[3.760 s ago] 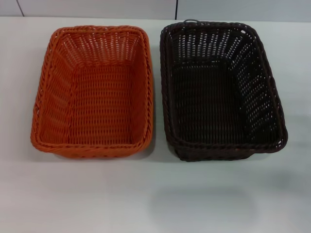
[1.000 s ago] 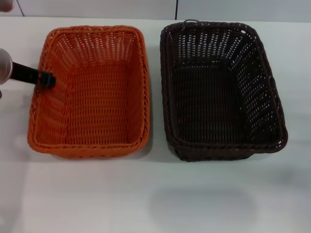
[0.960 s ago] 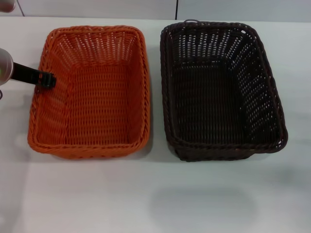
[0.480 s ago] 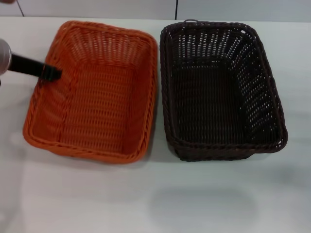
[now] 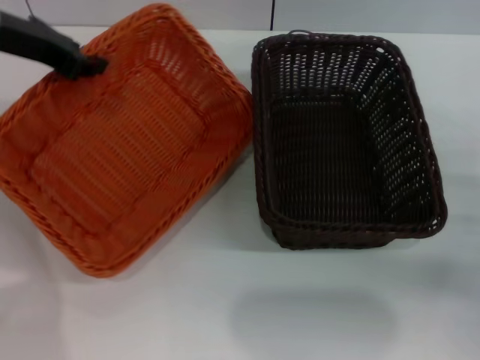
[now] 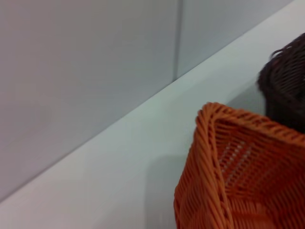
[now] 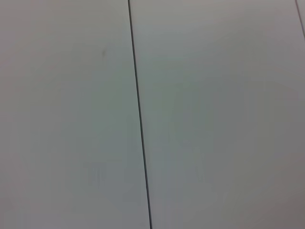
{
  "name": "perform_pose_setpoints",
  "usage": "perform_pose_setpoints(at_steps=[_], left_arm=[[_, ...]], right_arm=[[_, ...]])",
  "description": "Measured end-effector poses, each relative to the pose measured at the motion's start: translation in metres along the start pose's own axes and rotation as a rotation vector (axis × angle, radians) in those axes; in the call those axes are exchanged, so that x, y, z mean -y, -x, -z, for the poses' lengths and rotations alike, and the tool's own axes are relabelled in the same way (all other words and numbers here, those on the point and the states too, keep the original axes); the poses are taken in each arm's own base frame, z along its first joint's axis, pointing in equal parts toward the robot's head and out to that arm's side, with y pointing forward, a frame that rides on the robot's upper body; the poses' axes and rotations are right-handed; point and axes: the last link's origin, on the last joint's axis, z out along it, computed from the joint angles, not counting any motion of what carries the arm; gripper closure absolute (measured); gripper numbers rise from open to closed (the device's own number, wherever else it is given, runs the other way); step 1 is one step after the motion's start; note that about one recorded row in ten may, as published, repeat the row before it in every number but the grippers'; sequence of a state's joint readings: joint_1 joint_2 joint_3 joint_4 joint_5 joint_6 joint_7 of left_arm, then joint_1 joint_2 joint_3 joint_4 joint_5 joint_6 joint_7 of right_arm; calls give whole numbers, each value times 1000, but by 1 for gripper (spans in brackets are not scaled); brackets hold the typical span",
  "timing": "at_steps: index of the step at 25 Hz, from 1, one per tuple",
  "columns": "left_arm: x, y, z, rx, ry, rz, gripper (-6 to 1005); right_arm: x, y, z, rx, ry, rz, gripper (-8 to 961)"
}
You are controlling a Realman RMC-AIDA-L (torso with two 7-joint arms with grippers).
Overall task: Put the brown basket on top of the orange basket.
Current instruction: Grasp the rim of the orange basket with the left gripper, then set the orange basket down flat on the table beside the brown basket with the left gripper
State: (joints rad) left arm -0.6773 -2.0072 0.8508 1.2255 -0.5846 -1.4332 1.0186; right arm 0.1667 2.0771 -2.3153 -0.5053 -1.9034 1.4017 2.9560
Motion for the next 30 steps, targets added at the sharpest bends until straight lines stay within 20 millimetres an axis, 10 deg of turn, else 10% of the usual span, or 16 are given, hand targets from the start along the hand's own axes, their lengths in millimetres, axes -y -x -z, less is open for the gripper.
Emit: perform_pose_setpoints(at_steps=[20,30], left_arm=[[-62,-72,-44,-96,300,-541,808],[-47,-77,-57,-158,169,-448,796]], right_arm=[[-4,2,9,8,9,-14,193],[-5,1,10,6,24,-13,194]])
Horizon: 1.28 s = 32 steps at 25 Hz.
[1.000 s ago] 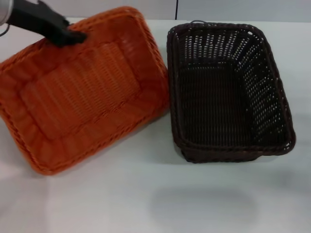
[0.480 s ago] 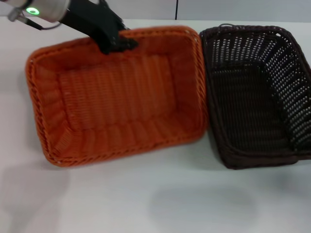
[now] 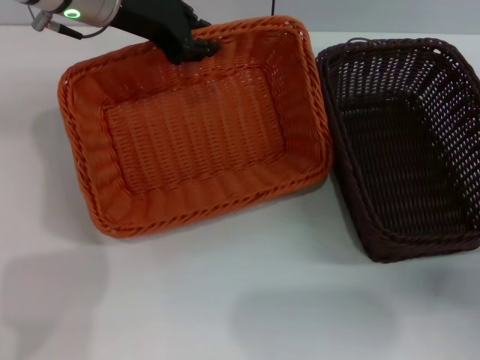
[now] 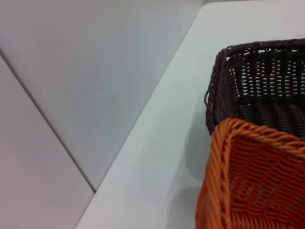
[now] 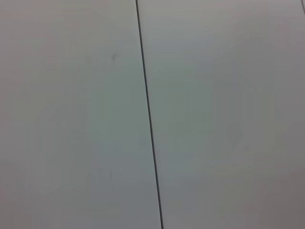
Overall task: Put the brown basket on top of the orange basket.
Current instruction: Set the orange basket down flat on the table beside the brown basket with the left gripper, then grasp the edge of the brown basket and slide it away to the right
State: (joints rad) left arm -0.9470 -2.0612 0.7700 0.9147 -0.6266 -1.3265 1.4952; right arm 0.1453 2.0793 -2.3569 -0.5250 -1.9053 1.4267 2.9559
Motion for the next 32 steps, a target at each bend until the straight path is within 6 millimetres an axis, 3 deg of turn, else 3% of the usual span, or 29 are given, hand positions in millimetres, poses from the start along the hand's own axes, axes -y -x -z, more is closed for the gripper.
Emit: perform_pose_setpoints(at_steps=[10,14,16,17,19,20,24,26,28,30,31,32], left_arm=[[11,-4,14,-10,-77,-43,523],[32,-16,39,-55,-271,-101,442],[54,-21,56,-77,-530,-148,402],[54,-21,56,-77,-530,-148,326],[61,-14,61,-83,-831,-227,173],[61,-14,61,-83,-831,-227,169],[37,-5,38,-80,-1110,-426,151],[29,-9,54,-192,-1324,-437,148],[21,-1,83,-359,-1503,-336,150],[8,23,108,-558,-1590,-174,152],[-4,50,121,-721,-1572,-16,152],[-4,50,121,-721,-1572,-16,152]], right_arm=[[-1,1,-2,5,8,0,193],[-2,1,-3,6,11,-1,194],[-4,1,-3,7,15,-3,194],[-4,1,-3,7,15,-3,194],[-5,1,-4,6,21,-4,193],[-6,1,-4,5,23,-5,193],[-9,2,-3,13,40,-6,193],[-15,5,-3,27,66,-13,193],[-24,9,-4,45,102,-26,193],[-35,14,-6,72,152,-40,193],[-49,21,-7,106,218,-51,193],[-49,21,-7,106,218,-51,194]])
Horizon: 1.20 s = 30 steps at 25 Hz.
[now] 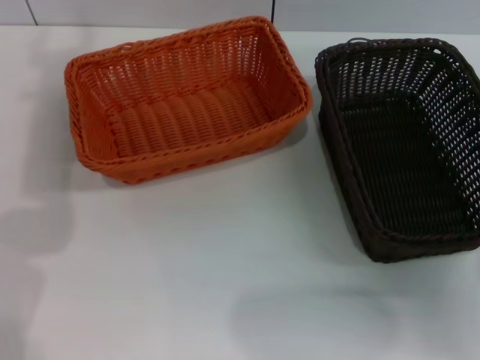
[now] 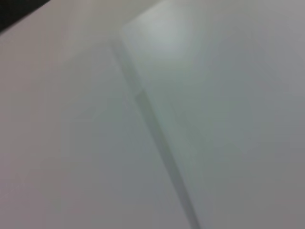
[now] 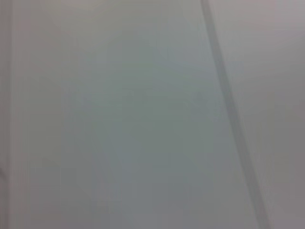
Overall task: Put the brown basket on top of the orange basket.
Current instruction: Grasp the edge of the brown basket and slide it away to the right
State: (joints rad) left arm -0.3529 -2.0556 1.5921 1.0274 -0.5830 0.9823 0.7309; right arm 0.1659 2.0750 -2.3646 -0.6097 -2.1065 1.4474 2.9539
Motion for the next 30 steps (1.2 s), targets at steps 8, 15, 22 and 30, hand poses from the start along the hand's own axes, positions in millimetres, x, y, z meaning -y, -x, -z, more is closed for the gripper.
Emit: perform_pose_setpoints(at_steps=[8,15,22,30], left_arm=[[78,94,98,204,-142,386,152],[83,121,143,360,-145,289,152],[87,129,154,409,-154,249,152],[90,131,160,426,-155,225,152]], right_arm=[[-77,33,-59,-57,321,-23,194],[-121,133,-159,-294,504,-101,193],[-127,154,-158,-726,753,1,194],[-108,138,-145,-1164,902,73,193]])
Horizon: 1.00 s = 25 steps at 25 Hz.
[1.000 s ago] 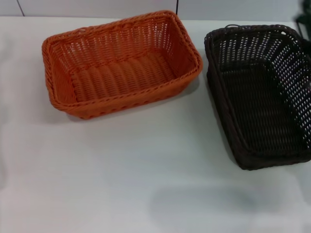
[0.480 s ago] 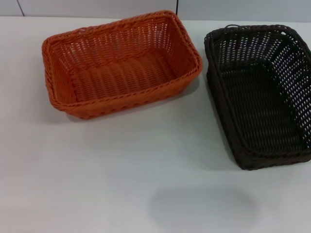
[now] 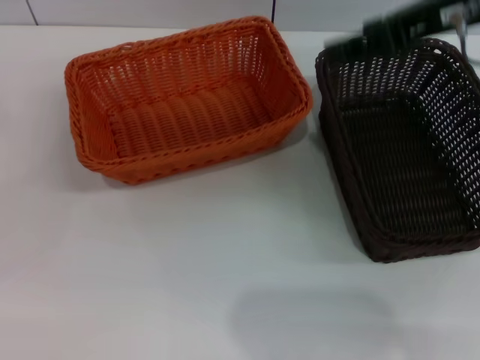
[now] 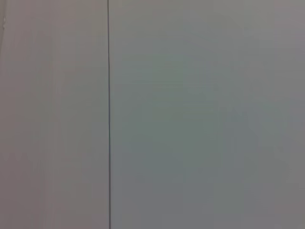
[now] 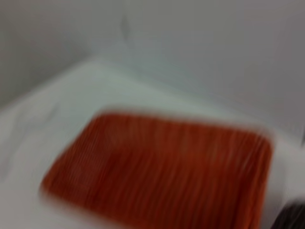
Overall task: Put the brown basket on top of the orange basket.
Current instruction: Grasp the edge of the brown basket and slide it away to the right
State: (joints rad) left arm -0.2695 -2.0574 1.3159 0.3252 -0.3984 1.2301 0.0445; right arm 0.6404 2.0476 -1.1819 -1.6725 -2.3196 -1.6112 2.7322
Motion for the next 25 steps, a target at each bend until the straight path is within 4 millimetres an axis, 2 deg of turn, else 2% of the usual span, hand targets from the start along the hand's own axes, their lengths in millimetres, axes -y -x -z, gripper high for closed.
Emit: perform_pose_setpoints(at_steps=[3,14,21,25], left_arm=[[0,4,1,27,1,-6,152],[-1,15,-1,96,-2,-42,152],[-4,20,-3,140,2,-54,152],[-5,21,-3,141,2,-52,152]], right_arm=[[-10,-10,1,-141,59,82,193],[-23,-40,23,-407,166,254,193],[-22,-51,19,-510,148,307,194],[-17,-57,7,-579,120,324,194]])
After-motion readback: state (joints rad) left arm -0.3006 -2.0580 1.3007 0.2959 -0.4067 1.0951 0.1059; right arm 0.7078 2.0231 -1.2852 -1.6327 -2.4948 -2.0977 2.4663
